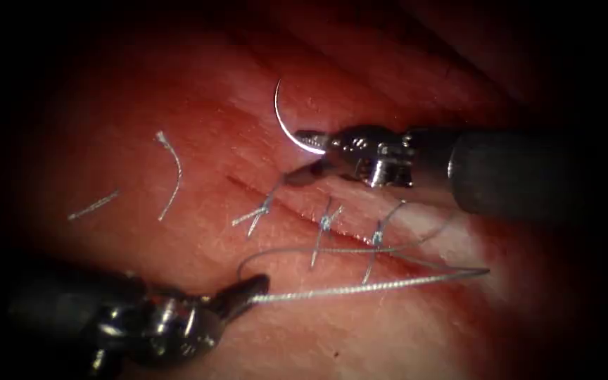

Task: Wound Closure

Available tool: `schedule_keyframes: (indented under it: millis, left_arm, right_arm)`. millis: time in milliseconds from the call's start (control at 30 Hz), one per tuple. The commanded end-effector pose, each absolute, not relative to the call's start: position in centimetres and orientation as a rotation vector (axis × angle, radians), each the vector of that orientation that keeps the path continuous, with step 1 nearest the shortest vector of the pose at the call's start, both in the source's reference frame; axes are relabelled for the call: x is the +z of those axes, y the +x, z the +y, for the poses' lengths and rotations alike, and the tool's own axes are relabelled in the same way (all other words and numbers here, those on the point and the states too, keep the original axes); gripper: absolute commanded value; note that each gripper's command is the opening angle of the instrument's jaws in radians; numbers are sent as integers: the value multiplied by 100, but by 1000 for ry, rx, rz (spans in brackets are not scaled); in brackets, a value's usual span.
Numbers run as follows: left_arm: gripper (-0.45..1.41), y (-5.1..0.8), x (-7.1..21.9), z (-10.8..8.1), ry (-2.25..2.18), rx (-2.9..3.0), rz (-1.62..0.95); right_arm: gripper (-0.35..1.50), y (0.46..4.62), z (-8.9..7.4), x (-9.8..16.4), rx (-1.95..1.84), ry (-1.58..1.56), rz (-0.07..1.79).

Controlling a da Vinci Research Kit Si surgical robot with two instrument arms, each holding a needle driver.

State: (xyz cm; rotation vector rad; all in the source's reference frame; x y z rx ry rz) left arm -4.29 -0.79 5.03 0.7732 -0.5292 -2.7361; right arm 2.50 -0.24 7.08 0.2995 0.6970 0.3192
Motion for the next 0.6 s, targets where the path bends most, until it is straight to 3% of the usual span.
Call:
schedule_keyframes:
  millis: [33,533,600]
  left_arm:
    - [-45,-434,508,-83,774,-2736,-528]
    - [-45,-432,507,-83,776,-2734,-527]
    - [-45,-431,507,-83,776,-2733,-526]
  right_arm:
    - [100,251,-26,705,325,312,700]
    - [88,247,-7,715,350,266,702]
    - [79,248,-12,726,343,269,692]
